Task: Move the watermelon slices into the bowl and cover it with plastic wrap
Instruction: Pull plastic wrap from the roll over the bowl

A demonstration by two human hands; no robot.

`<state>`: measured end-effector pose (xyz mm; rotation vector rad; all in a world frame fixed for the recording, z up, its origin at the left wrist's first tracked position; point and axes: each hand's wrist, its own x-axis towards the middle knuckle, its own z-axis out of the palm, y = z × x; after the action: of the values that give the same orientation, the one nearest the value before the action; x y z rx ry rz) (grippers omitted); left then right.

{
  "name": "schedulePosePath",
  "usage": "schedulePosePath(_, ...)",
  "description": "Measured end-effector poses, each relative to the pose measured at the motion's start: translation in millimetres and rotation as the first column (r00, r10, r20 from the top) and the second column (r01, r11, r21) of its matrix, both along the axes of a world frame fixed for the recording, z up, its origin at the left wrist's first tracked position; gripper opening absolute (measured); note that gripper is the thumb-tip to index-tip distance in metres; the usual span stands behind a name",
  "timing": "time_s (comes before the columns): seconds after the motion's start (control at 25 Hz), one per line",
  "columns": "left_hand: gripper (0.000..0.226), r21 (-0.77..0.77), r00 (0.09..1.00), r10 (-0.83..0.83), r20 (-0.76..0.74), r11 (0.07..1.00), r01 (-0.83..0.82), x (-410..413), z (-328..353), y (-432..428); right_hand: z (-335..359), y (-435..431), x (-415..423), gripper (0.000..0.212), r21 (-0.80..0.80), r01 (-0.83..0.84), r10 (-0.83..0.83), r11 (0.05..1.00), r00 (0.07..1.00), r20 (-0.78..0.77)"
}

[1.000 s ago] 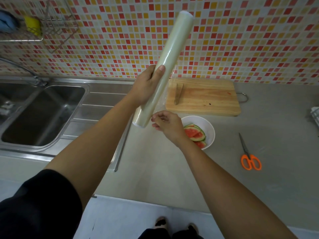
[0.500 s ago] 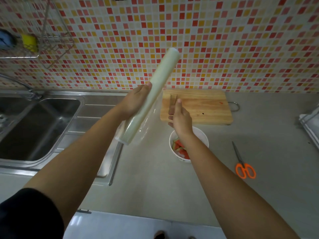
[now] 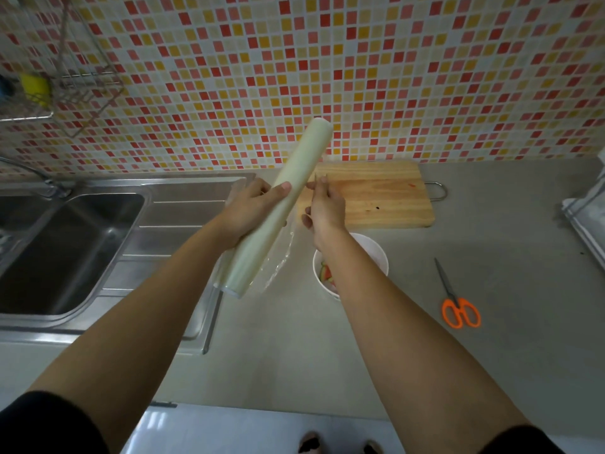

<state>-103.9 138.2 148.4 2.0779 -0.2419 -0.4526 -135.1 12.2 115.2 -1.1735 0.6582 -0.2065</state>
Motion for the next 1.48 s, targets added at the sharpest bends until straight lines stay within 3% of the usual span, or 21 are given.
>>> schedulePosePath(0.2, 0.043, -0.185, 0.963, 0.069, -0.261, 0.975, -0.12, -19, -29, -6, -17, -4, -10, 0.036, -0.395, 0.145, -0.148, 0.907, 0.989, 0.022)
schedulePosePath(0.32, 0.049, -0.181, 0.97, 0.107, -0.218, 0.972, -0.148, -31, -43, -19, -31, -17, -22, 0.036, -0.521, 0.16, -0.193, 0.838, 0.981, -0.009)
schedulePosePath(0.4, 0.058, -0.162, 0.979, 0.063, -0.192, 0.982, -0.095, -39, -49, -27, -40, -27, -30, 0.036, -0.52, 0.163, -0.219, 0.838, 0.975, -0.046)
schedulePosePath(0.6, 0.038, -0.071, 0.992, 0.099, -0.081, 0.992, -0.105, -48, -60, -48, -57, -53, -50, 0.036, -0.576, 0.18, -0.283, 0.798, 0.955, -0.093)
schedulePosePath(0.8, 0.051, -0.074, 0.998, 0.037, -0.046, 0.996, -0.04, -49, -59, -57, -70, -77, -67, 0.034, -0.617, 0.188, -0.318, 0.764, 0.942, -0.106)
schedulePosePath(0.88, 0.046, -0.099, 0.997, 0.016, -0.075, 0.995, -0.023, -54, -59, -61, -78, -86, -75, 0.033, -0.651, 0.164, -0.318, 0.742, 0.939, -0.127)
schedulePosePath(1.04, 0.041, -0.21, 0.946, 0.11, -0.306, 0.961, -0.18, -72, -65, -68, -94, -102, -92, 0.034, -0.687, 0.1, -0.288, 0.72, 0.944, -0.164)
schedulePosePath(1.12, 0.05, -0.278, 0.925, 0.022, -0.38, 0.951, -0.137, -78, -69, -67, -101, -107, -98, 0.035, -0.697, 0.068, -0.269, 0.714, 0.945, -0.183)
schedulePosePath(1.24, 0.061, -0.266, 0.927, -0.044, -0.371, 0.962, -0.061, -83, -76, -63, -110, -112, -104, 0.034, -0.71, 0.019, -0.239, 0.704, 0.948, -0.211)
schedulePosePath(1.48, 0.035, -0.288, 0.957, 0.039, -0.288, 0.949, -0.126, -87, -96, -61, -118, -123, -103, 0.034, -0.736, -0.005, -0.244, 0.677, 0.942, -0.231)
